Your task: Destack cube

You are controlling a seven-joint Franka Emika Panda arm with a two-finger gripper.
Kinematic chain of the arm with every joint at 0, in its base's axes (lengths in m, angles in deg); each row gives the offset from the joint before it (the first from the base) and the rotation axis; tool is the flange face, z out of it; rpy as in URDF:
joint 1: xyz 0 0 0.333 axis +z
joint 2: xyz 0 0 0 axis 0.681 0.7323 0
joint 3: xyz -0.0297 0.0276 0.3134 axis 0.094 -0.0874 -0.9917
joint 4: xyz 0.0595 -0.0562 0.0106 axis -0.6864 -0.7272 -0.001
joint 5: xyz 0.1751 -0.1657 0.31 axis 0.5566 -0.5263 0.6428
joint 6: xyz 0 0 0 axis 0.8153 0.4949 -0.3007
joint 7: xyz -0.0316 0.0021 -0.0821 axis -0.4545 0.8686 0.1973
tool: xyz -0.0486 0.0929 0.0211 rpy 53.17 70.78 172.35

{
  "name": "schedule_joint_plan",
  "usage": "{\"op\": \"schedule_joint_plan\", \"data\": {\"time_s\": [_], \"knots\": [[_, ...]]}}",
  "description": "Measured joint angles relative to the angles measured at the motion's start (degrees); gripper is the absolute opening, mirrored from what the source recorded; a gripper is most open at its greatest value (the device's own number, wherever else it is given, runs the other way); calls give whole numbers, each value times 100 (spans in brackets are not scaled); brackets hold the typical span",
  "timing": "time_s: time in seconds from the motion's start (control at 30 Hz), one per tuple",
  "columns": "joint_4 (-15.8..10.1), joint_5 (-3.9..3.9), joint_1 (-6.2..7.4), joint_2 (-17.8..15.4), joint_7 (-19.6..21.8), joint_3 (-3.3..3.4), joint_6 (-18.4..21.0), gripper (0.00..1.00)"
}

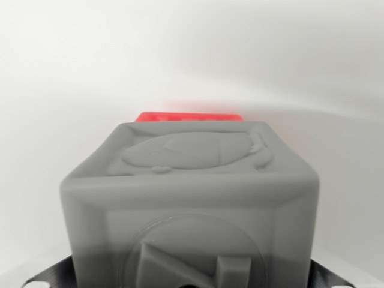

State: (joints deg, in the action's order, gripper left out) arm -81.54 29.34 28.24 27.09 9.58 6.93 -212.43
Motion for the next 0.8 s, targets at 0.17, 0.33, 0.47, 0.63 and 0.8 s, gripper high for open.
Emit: {"op": "schedule_joint_plan", "data": {"time_s": [0.17, 0.33, 0.47, 0.63, 0.8], "knots": [[0, 0, 1, -9, 1, 1, 10, 0], [-7, -5, 11, -74, 8, 14, 61, 0], [-20, -24, 28, -180, 20, 38, 140, 0], [-39, -73, 48, -336, 46, 70, 275, 0], [-54, -137, 58, -521, 88, 96, 435, 0]]}}
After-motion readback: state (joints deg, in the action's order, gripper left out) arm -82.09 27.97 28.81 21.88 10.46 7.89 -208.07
